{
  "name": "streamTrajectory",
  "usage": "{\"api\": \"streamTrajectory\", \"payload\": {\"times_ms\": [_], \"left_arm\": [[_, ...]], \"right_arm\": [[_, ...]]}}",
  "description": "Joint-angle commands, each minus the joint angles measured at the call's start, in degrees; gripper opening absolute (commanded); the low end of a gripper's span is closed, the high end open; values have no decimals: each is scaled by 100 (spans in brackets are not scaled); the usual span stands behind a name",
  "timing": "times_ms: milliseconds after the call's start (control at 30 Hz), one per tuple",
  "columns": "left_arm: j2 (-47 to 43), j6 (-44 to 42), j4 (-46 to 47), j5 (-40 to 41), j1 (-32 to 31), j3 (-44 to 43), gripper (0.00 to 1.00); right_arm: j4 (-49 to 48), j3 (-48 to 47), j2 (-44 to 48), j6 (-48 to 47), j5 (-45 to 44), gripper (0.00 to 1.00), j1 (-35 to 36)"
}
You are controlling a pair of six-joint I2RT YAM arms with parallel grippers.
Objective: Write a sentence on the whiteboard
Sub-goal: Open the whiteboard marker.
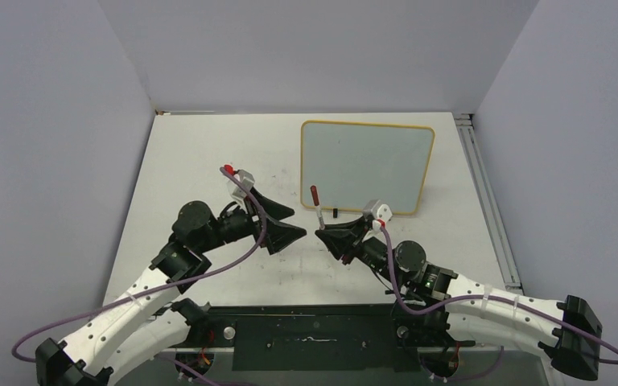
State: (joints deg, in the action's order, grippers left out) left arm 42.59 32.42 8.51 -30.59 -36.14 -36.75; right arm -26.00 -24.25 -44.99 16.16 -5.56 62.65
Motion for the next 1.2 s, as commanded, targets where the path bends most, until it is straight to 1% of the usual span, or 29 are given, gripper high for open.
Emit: {"api": "streamTrajectory", "payload": {"times_ms": [0,67,167,233,533,600,667,767,833,900,933,967,1000,1033,1067,1100,1167], "left_arm": [[399,374,1277,505,-392,24,81],[533,414,1479,531,-536,13,78],[575,396,1509,667,-678,-14,71],[575,393,1501,706,-692,-11,64],[815,409,1447,638,-851,-132,47],[845,377,1446,624,-891,-166,38],[852,347,1424,631,-925,-180,25],[848,278,1325,647,-949,-192,10],[848,181,1231,615,-964,-206,0],[841,31,1106,531,-975,-264,0],[839,-83,1030,426,-982,-314,0],[843,-197,905,303,-983,-395,0],[870,-367,698,160,-983,-511,0],[911,-563,396,52,-983,-682,0],[976,-766,33,-84,-976,-863,0],[1039,-965,-401,-185,-982,-1023,0],[1126,-1257,-803,-358,-980,-1248,0]], "right_arm": [[-837,-68,-181,485,832,6,-26],[-835,-88,-211,529,883,6,-25],[-854,-58,-222,567,886,6,-25],[-894,-34,-236,590,899,6,-25],[-902,-83,-360,594,941,7,-25],[-812,-117,-380,581,887,7,-25],[-724,-156,-381,594,851,8,-25],[-610,-188,-354,630,794,11,-25],[-383,-264,-330,658,713,16,-25],[-92,-355,-290,687,645,24,-25],[102,-413,-272,710,610,30,-25],[312,-493,-240,732,579,39,-25],[525,-571,-204,743,575,43,-25],[756,-659,-177,746,495,50,-25],[961,-733,-136,750,401,55,-25],[1139,-799,-99,742,347,59,-25],[1374,-879,-28,737,328,65,-25]]}}
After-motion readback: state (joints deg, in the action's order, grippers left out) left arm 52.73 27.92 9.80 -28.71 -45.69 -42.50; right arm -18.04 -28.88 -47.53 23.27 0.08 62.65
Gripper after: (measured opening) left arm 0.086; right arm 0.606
